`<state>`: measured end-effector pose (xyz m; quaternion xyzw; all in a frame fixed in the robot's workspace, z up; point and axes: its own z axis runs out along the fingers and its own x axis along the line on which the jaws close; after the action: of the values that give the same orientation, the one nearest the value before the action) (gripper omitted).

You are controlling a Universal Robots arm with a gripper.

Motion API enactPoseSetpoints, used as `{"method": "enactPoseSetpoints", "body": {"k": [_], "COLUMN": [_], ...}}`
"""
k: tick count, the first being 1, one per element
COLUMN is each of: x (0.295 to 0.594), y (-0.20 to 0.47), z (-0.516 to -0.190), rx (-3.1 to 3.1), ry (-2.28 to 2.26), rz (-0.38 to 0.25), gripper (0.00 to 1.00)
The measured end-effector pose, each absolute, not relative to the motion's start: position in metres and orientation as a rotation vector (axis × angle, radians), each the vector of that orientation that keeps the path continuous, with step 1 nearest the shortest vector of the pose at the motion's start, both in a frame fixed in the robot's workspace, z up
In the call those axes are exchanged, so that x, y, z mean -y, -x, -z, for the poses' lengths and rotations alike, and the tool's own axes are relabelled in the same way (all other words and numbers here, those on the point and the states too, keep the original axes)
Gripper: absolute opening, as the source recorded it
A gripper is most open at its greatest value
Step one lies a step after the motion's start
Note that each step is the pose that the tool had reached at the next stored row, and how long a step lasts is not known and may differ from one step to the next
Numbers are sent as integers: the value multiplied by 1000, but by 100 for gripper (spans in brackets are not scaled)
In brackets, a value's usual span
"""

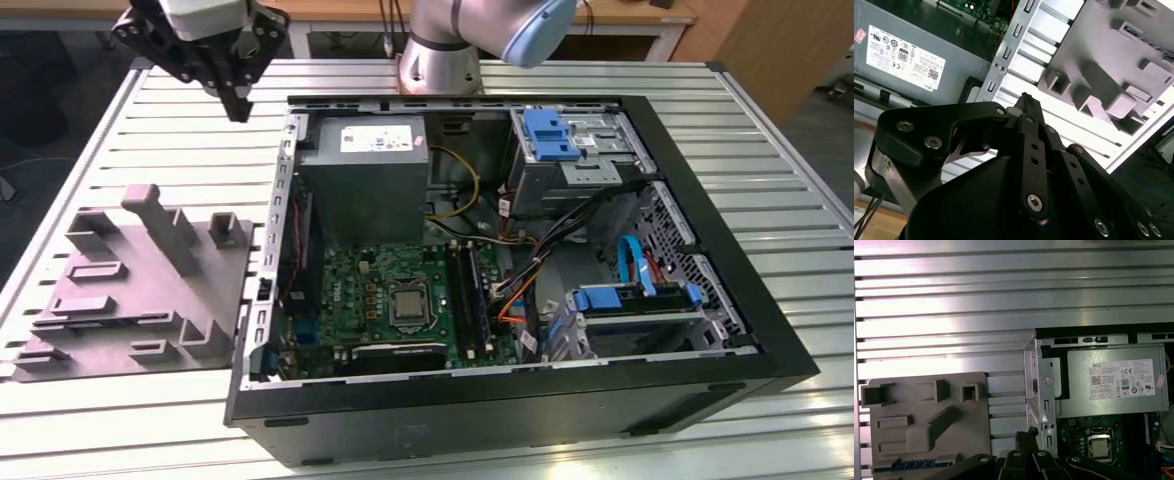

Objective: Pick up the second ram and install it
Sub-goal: 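Reach for the second ram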

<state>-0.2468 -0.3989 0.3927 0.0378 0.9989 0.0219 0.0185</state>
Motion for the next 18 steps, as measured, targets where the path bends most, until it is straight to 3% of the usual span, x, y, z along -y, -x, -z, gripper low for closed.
{"method": "enactPoseSetpoints", "body": {"k": [18], "x": [399], "y": [304], "z": [-392], "rx": [-3093], "ry": [-116], "rz": [-68], "gripper": [10]}}
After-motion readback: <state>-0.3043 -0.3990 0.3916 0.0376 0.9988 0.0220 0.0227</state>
